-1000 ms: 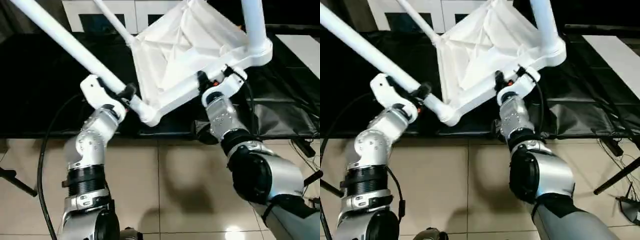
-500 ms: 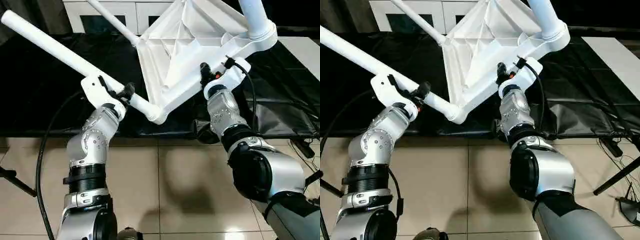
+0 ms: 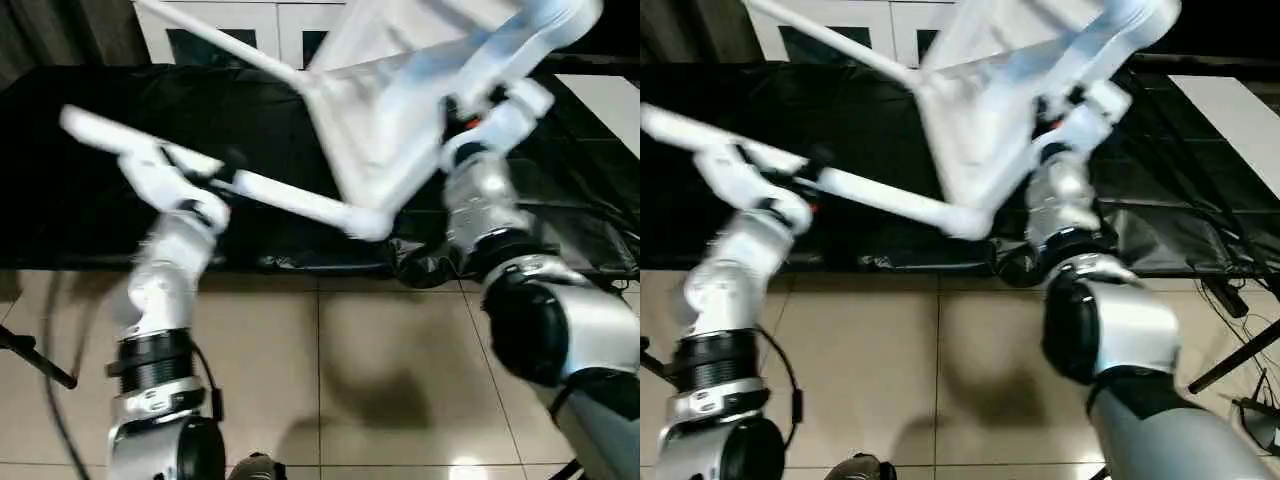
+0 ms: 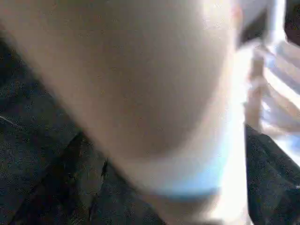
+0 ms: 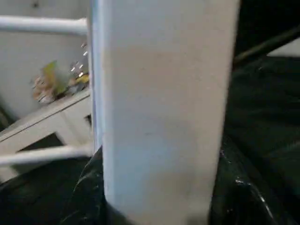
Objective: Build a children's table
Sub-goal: Flip table
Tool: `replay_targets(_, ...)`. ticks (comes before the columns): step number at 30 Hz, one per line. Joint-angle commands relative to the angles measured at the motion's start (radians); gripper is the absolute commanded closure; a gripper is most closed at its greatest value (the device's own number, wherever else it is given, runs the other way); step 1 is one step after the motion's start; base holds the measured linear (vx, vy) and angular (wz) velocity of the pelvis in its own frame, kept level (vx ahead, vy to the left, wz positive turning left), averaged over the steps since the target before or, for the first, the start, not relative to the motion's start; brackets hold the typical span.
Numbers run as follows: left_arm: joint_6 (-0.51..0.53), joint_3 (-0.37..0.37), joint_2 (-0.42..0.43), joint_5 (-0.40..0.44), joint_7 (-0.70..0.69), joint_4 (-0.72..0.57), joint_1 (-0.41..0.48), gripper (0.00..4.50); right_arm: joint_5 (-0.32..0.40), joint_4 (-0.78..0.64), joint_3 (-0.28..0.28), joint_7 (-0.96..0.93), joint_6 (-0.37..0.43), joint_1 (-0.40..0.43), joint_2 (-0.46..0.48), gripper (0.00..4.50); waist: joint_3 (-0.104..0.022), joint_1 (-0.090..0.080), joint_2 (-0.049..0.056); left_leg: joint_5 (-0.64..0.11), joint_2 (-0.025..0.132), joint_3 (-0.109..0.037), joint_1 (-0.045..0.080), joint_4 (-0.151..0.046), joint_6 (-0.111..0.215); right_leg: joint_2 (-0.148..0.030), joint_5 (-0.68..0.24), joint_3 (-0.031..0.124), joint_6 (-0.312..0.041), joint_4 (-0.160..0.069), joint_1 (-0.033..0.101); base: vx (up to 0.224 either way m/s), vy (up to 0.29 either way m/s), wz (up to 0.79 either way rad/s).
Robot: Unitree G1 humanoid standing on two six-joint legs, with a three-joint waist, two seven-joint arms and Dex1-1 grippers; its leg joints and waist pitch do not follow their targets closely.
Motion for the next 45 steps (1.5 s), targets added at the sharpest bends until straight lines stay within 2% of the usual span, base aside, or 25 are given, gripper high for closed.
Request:
replay_targets(1, -0.018, -0.003, 0.000, 0.025, 0.034, -0.007, 0.014, 0.14, -0.030, -0.037, 0.013, -0.027, -0.055, -0.045, -0.033, 2.98, -0.095, -0.009, -0.016, -0.060, 0.036, -0.005, 0.044, -0.059, 0.095, -0.032, 0.069, 0.020, -0.225, -0.048, 0.045, 0.000, 0.000, 0.00)
replay_targets(7, -0.020, -0.009, 0.001, 0.025, 0.046, -0.015, 0.025, 0.06, -0.051, -0.033, 0.023, -0.054, -0.071, -0.061, -0.053, 3.07, -0.094, -0.019, -0.024, -0.069, 0.034, -0.004, 0.041, -0.059, 0.088, -0.034, 0.068, 0.021, -0.227, -0.047, 0.049, 0.000, 0.000, 0.00)
replay_targets(11, -0.027, -0.005, 0.009, 0.040, 0.063, -0.014, 0.030, 0.06, -0.080, -0.028, 0.040, -0.090, -0.082, -0.076, -0.072, 3.09, -0.096, -0.018, -0.026, -0.042, 0.031, -0.002, 0.041, -0.055, 0.099, -0.031, 0.093, 0.021, -0.230, -0.045, 0.048, 0.000, 0.000, 0.00)
replay_targets(14, -0.073, -0.005, 0.034, 0.075, 0.067, -0.017, 0.033, 0.06, -0.123, -0.024, 0.057, -0.129, -0.090, -0.092, -0.097, 3.15, -0.099, -0.018, -0.029, -0.017, 0.031, -0.002, 0.039, -0.051, 0.109, -0.029, 0.113, 0.021, -0.228, -0.041, 0.048, 0.000, 0.000, 0.00)
replay_targets(15, -0.077, -0.005, 0.035, 0.076, 0.067, -0.017, 0.033, 0.06, -0.125, -0.024, 0.058, -0.130, -0.090, -0.093, -0.098, 3.15, -0.100, -0.017, -0.027, -0.005, 0.030, -0.003, 0.039, -0.049, 0.113, -0.028, 0.122, 0.020, -0.228, -0.038, 0.047, 0.000, 0.000, 0.00)
replay_targets(21, -0.074, 0.000, 0.052, 0.064, 0.059, -0.021, 0.032, 0.06, -0.143, -0.019, 0.069, -0.162, -0.081, -0.104, -0.114, 3.21, -0.100, -0.013, -0.030, 0.014, 0.030, -0.001, 0.038, -0.044, 0.125, -0.026, 0.148, 0.021, -0.232, -0.033, 0.043, 0.000, 0.000, 0.00)
replay_targets(22, -0.075, -0.001, 0.051, 0.067, 0.064, -0.023, 0.034, 0.06, -0.149, -0.019, 0.073, -0.171, -0.080, -0.105, -0.115, 3.22, -0.106, -0.012, -0.030, 0.050, 0.030, -0.002, 0.035, -0.039, 0.134, -0.024, 0.182, 0.019, -0.237, -0.026, 0.043, 0.000, 0.000, 0.00)
replay_targets(23, -0.077, -0.003, 0.051, 0.072, 0.066, -0.026, 0.035, 0.06, -0.158, -0.017, 0.075, -0.182, -0.079, -0.106, -0.115, 3.23, -0.105, -0.014, -0.033, 0.060, 0.029, -0.001, 0.033, -0.037, 0.140, -0.022, 0.194, 0.019, -0.239, -0.026, 0.040, 0.000, 0.000, 0.00)
replay_targets(25, -0.085, -0.012, 0.060, 0.086, 0.066, -0.025, 0.039, 0.06, -0.170, -0.013, 0.079, -0.195, -0.077, -0.107, -0.116, 3.25, -0.103, -0.013, -0.031, 0.042, 0.030, 0.001, 0.033, -0.036, 0.146, -0.023, 0.173, 0.019, -0.243, -0.029, 0.037, 0.000, 0.000, 0.00)
replay_targets(30, -0.091, -0.074, 0.123, 0.140, -0.001, -0.038, 0.049, 0.06, -0.197, -0.006, 0.097, -0.208, -0.051, -0.107, -0.116, 3.29, -0.097, -0.015, -0.030, -0.024, 0.033, 0.000, 0.035, -0.044, 0.106, -0.025, 0.079, 0.020, -0.217, -0.036, 0.035, 0.000, 0.000, 0.00)
replay_targets(32, -0.110, -0.109, 0.152, 0.163, -0.045, -0.075, 0.049, 0.06, -0.216, -0.004, 0.116, -0.217, -0.042, -0.104, -0.110, 3.31, -0.097, -0.017, -0.028, -0.031, 0.034, 0.000, 0.036, -0.046, 0.090, -0.025, 0.072, 0.020, -0.213, -0.036, 0.033, 0.000, 0.000, 0.00)
replay_targets(33, -0.130, -0.110, 0.155, 0.170, -0.046, -0.084, 0.044, 0.06, -0.219, -0.003, 0.119, -0.219, -0.040, -0.103, -0.108, 3.31, -0.096, -0.018, -0.027, -0.035, 0.034, -0.001, 0.035, -0.047, 0.081, -0.024, 0.077, 0.020, -0.213, -0.036, 0.033, 0.000, 0.000, 0.00)
replay_targets(35, -0.145, -0.089, 0.151, 0.156, -0.034, -0.099, 0.027, 0.06, -0.222, -0.003, 0.120, -0.227, -0.040, -0.102, -0.105, 3.32, -0.096, -0.019, -0.033, -0.042, 0.033, 0.002, 0.036, -0.047, 0.075, -0.025, 0.089, 0.022, -0.214, -0.035, 0.035, 0.000, 0.000, 0.00)
replay_targets(37, -0.142, -0.104, 0.171, 0.165, -0.052, -0.112, 0.022, 0.06, -0.224, -0.002, 0.120, -0.233, -0.038, -0.100, -0.103, 3.32, -0.096, -0.018, -0.032, -0.051, 0.032, 0.002, 0.035, -0.047, 0.070, -0.027, 0.082, 0.023, -0.213, -0.036, 0.036, 0.000, 0.000, 0.00)
replay_targets(39, -0.121, -0.140, 0.193, 0.165, -0.096, -0.129, 0.028, 0.06, -0.226, -0.001, 0.120, -0.237, -0.038, -0.098, -0.101, 3.32, -0.095, -0.017, -0.033, -0.064, 0.032, 0.003, 0.037, -0.048, 0.066, -0.027, 0.065, 0.023, -0.208, -0.037, 0.033, 0.000, 0.000, 0.00)
replay_targets(40, -0.088, -0.195, 0.214, 0.152, -0.170, -0.159, 0.047, 0.06, -0.231, -0.001, 0.120, -0.240, -0.036, -0.097, -0.097, 3.32, -0.095, -0.018, -0.033, -0.067, 0.033, 0.003, 0.038, -0.049, 0.060, -0.025, 0.061, 0.023, -0.206, -0.037, 0.031, 0.000, 0.000, 0.00)
replay_targets(42, -0.055, -0.252, 0.234, 0.142, -0.242, -0.191, 0.069, 0.06, -0.235, 0.000, 0.122, -0.242, -0.033, -0.096, -0.093, 3.33, -0.096, -0.014, -0.032, -0.059, 0.035, 0.002, 0.039, -0.049, 0.056, -0.028, 0.054, 0.022, -0.208, -0.034, 0.029, 0.000, 0.000, 0.00)
replay_targets(43, -0.014, -0.387, 0.291, 0.152, -0.383, -0.249, 0.120, 0.06, -0.245, 0.002, 0.132, -0.244, -0.024, -0.092, -0.084, 3.33, -0.094, -0.016, -0.032, -0.062, 0.034, 0.003, 0.038, -0.050, 0.055, -0.025, 0.050, 0.022, -0.208, -0.034, 0.028, 0.000, 0.000, 0.00)
replay_targets(44, 0.002, -0.456, 0.320, 0.164, -0.442, -0.272, 0.144, 0.06, -0.249, 0.003, 0.137, -0.245, -0.019, -0.090, -0.078, 3.33, -0.094, -0.013, -0.032, -0.060, 0.035, 0.002, 0.035, -0.050, 0.054, -0.029, 0.036, 0.021, -0.205, -0.033, 0.029, 0.000, 0.000, 0.00)
replay_targets(45, 0.018, -0.533, 0.353, 0.180, -0.502, -0.295, 0.168, 0.06, -0.254, 0.004, 0.142, -0.246, -0.014, -0.087, -0.071, 3.33, -0.092, -0.015, -0.031, -0.075, 0.035, 0.004, 0.038, -0.052, 0.048, -0.027, 0.015, 0.021, -0.204, -0.035, 0.025, 0.000, 0.000, 0.00)
